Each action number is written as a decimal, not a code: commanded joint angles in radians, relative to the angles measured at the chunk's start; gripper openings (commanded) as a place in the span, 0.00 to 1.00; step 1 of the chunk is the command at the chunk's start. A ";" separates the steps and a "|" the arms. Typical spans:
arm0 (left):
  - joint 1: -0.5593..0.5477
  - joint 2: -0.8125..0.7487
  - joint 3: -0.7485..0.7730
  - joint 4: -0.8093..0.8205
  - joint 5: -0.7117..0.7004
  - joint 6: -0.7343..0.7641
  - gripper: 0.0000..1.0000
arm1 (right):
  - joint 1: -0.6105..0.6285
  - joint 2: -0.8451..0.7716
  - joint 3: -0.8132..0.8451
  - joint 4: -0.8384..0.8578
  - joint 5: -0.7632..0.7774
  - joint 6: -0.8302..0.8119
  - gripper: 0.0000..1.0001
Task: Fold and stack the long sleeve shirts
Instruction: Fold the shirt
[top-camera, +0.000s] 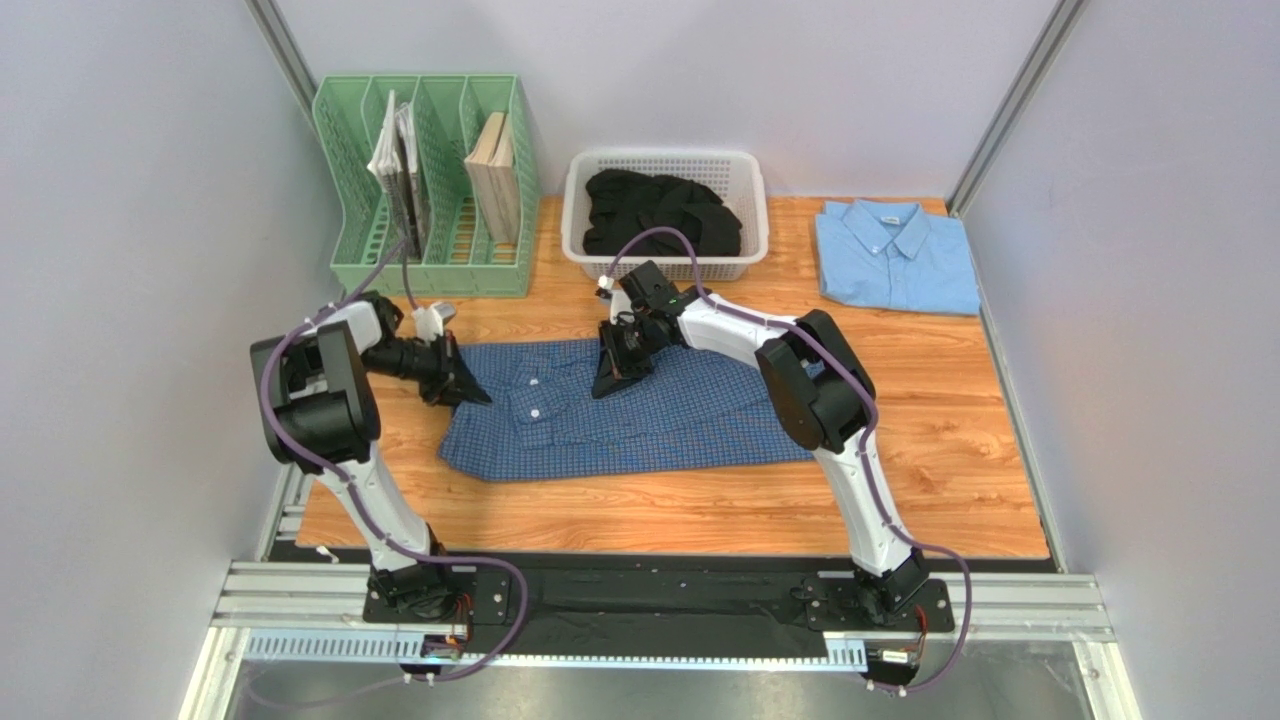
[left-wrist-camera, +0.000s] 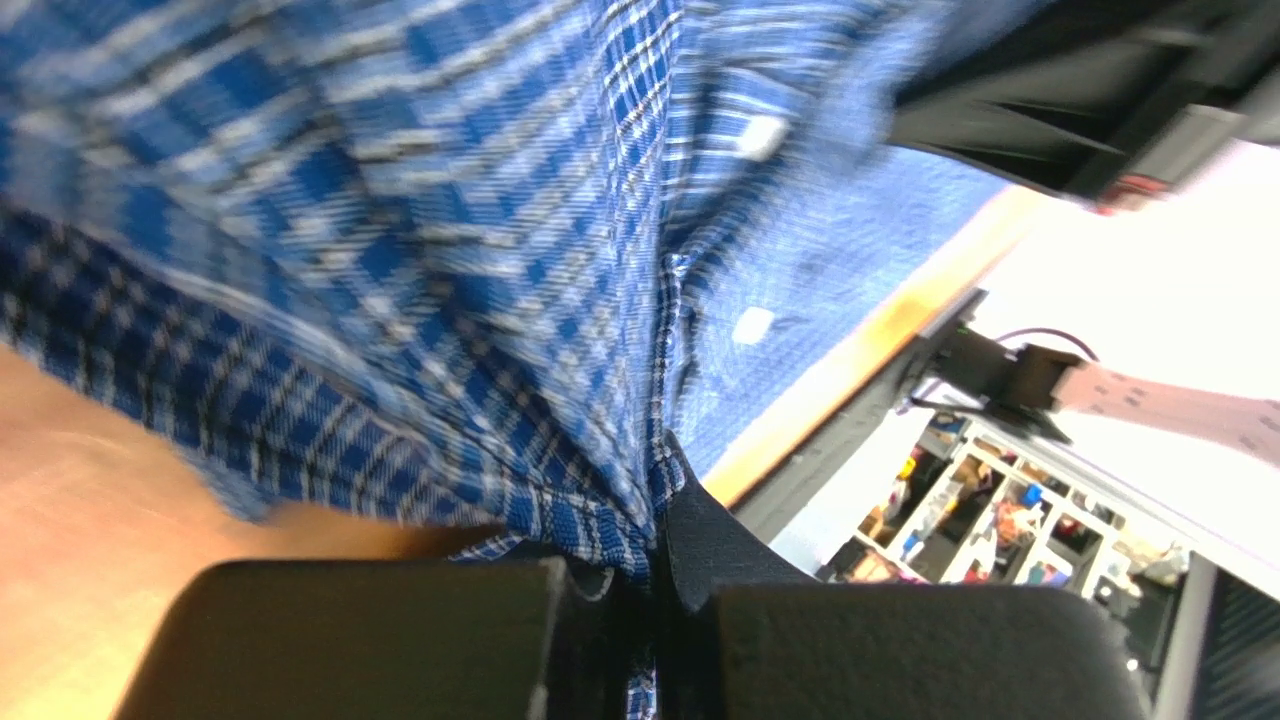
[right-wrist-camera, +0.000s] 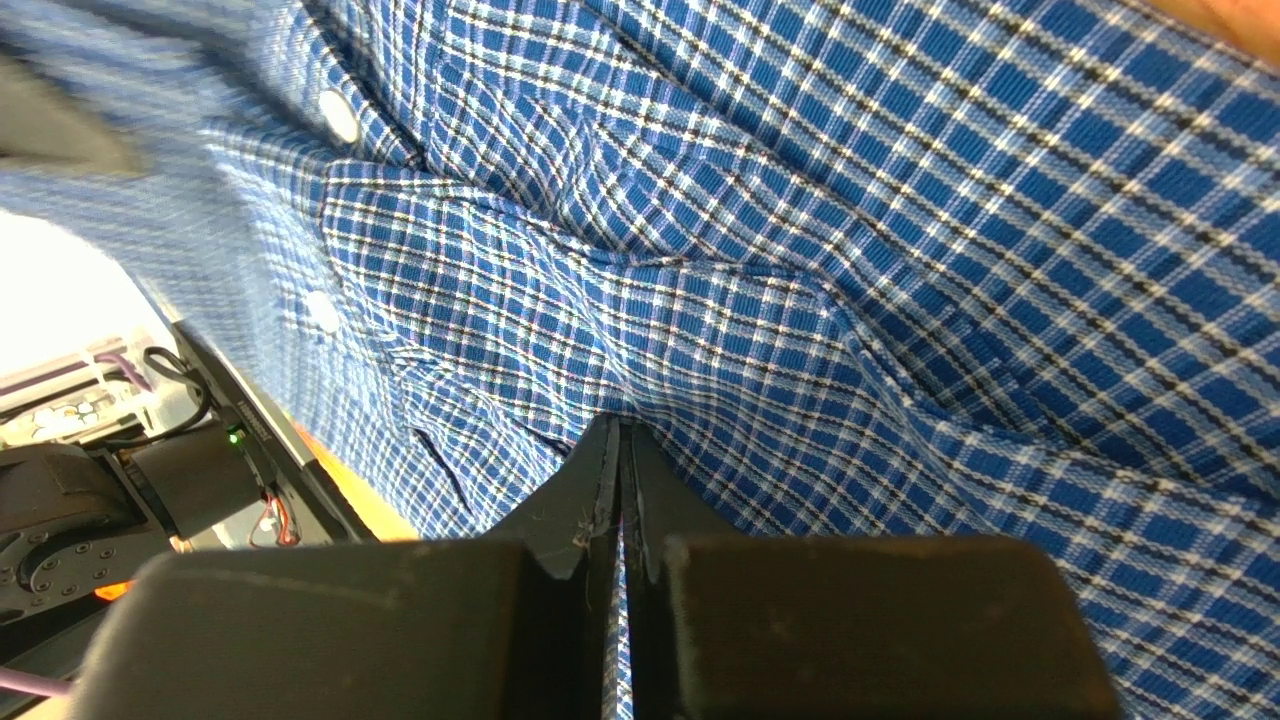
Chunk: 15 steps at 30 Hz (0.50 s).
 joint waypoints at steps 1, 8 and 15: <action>-0.005 -0.165 0.060 -0.075 0.142 0.046 0.00 | 0.003 0.045 -0.037 -0.033 0.120 -0.016 0.02; -0.034 -0.214 0.072 -0.141 0.208 0.067 0.00 | 0.004 0.053 -0.034 -0.031 0.122 -0.010 0.02; -0.100 -0.247 0.084 -0.145 0.208 0.055 0.00 | 0.006 0.040 -0.012 -0.031 0.087 -0.007 0.02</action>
